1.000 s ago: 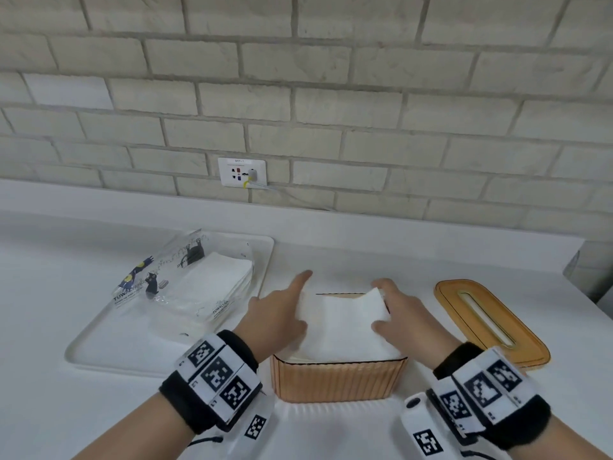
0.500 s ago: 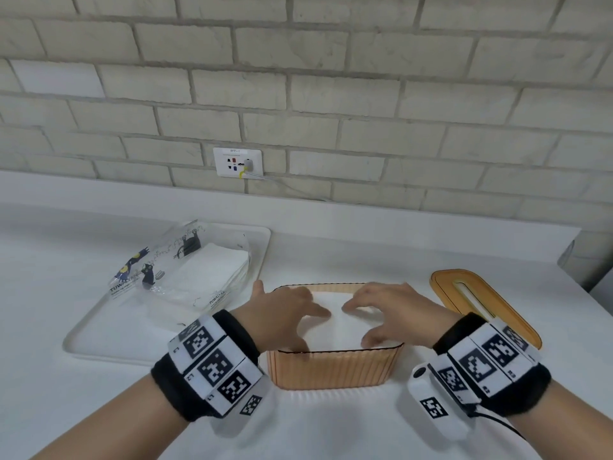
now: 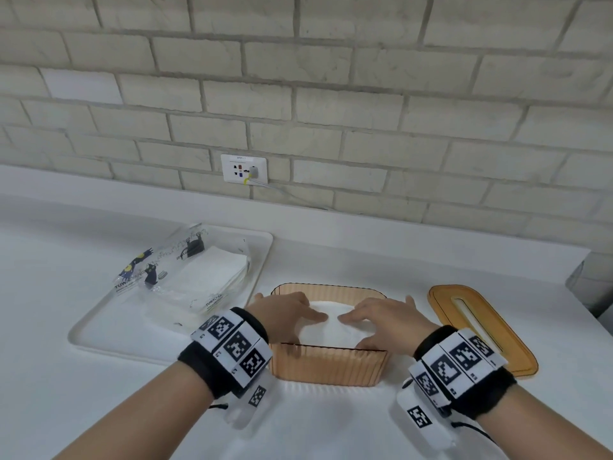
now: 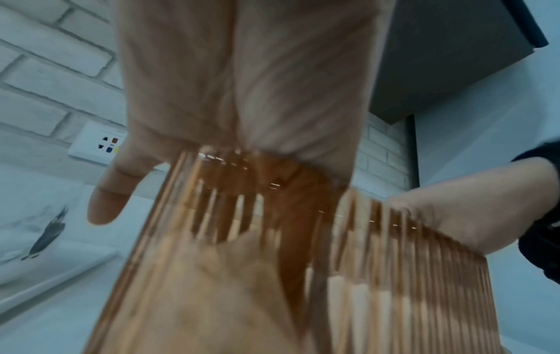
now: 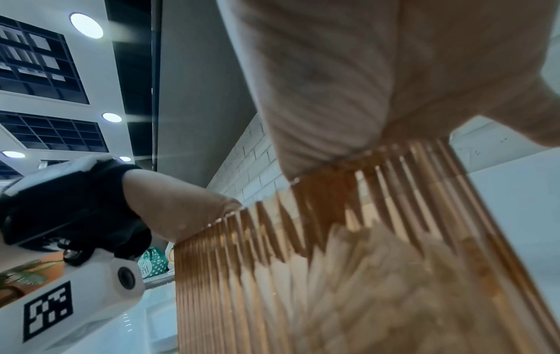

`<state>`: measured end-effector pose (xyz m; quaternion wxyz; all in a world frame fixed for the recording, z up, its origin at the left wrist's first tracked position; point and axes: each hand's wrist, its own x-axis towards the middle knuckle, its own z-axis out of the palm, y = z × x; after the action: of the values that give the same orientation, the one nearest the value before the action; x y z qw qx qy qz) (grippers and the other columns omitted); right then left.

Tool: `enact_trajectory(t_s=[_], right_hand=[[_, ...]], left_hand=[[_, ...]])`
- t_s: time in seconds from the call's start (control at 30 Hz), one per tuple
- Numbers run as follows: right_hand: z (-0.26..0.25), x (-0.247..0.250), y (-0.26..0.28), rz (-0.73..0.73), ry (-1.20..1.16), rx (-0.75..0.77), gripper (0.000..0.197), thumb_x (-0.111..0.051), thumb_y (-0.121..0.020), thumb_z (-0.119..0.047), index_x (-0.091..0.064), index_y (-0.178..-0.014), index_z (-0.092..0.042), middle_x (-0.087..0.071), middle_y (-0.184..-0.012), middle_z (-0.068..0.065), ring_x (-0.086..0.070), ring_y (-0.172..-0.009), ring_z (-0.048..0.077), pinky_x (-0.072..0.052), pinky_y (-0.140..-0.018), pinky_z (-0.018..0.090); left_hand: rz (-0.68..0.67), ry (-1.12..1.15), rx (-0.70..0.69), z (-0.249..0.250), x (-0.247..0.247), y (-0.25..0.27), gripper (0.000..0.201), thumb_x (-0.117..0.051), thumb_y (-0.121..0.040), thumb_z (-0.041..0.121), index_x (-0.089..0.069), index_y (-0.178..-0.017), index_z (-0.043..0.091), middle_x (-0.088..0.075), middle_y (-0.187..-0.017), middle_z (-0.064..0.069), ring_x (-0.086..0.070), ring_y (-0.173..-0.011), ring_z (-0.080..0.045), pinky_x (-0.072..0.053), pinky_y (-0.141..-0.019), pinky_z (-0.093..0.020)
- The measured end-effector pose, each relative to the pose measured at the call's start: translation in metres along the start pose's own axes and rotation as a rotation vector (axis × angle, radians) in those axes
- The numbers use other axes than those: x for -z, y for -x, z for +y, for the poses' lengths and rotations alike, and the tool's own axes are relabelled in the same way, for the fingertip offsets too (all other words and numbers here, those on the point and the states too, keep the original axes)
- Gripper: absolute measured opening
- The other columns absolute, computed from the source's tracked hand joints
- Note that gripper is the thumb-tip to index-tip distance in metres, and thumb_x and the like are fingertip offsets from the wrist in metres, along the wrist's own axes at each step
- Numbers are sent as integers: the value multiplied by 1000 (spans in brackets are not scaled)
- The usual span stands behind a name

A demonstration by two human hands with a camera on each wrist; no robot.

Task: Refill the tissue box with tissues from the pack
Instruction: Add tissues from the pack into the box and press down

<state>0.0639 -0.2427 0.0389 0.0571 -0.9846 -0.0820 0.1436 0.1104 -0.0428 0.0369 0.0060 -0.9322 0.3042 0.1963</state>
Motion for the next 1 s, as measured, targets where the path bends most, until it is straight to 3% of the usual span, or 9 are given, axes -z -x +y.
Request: enact_trajectory(t_s=[0.07,0.17,0.27,0.43,0.5,0.63,0.8,0.9,1.0], right_hand=[[4,2,-3,56,-59,35,44,-64,-83,-43,-53,-125,-42,-51,-128,-11,-42,-124,14,-23,-109,50],[10,5,-8,374,-240,101,24,-55,-90,-37,-64,-112,-30,-56,-115,-7,-45,-115,15,-36,-98,38],[13,1,-19,544,-466,-9,25,-44,-97,-27,-60,-115,-21,-54,-115,-2,-45,-111,16,-39,-97,36],[14,-19,-32,369,-794,-191,28,-31,-101,-18,-58,-104,-12,-55,-103,-3,-48,-99,13,-31,-80,20],[15,-25,-32,384,-840,-217,27,-31,-100,-17,-57,-100,-12,-56,-103,-3,-50,-100,13,-30,-81,19],[16,-27,-34,412,-833,-238,27,-32,-100,-17,-58,-98,-12,-58,-103,-3,-50,-98,13,-30,-82,19],[14,-26,-34,432,-780,-269,25,-32,-100,-18,-56,-92,-15,-56,-92,-6,-48,-92,14,-32,-72,23],[16,-27,-35,434,-735,-268,25,-32,-101,-18,-54,-89,-16,-51,-79,-15,-46,-85,13,-32,-61,18],[18,-27,-36,440,-729,-267,25,-32,-101,-17,-54,-87,-18,-50,-78,-16,-46,-76,6,-28,-60,7]], left_hand=[[67,202,3,-4,5,3,50,-66,-86,37,-51,-133,40,-46,-137,8,-46,-124,-14,-35,-105,-40],[400,550,5,-18,17,18,23,-61,-91,30,-68,-112,24,-65,-108,5,-61,-94,-12,-46,-82,-18],[664,494,169,-56,21,21,18,-56,-93,18,-69,-105,16,-63,-98,1,-54,-77,-9,-45,-76,-21],[527,342,662,-141,5,4,27,-52,-94,17,-63,-115,4,-60,-122,-17,-58,-110,-32,-45,-95,-38],[413,273,778,-161,-4,1,33,-53,-93,22,-62,-113,-1,-60,-121,-20,-58,-110,-34,-46,-90,-36],[308,253,867,-176,-19,-11,46,-59,-88,41,-60,-103,-2,-62,-112,-20,-61,-100,-33,-47,-76,-32],[339,223,870,-180,-20,-26,58,-70,-78,42,-53,-119,5,-58,-115,-15,-56,-111,-36,-46,-97,-48],[333,237,851,-175,-13,-29,66,-71,-80,37,-43,-130,6,-49,-130,-16,-45,-123,-36,-39,-103,-48],[263,229,877,-176,-9,-30,65,-69,-83,40,-45,-129,2,-43,-135,-18,-42,-125,-36,-38,-104,-43]])
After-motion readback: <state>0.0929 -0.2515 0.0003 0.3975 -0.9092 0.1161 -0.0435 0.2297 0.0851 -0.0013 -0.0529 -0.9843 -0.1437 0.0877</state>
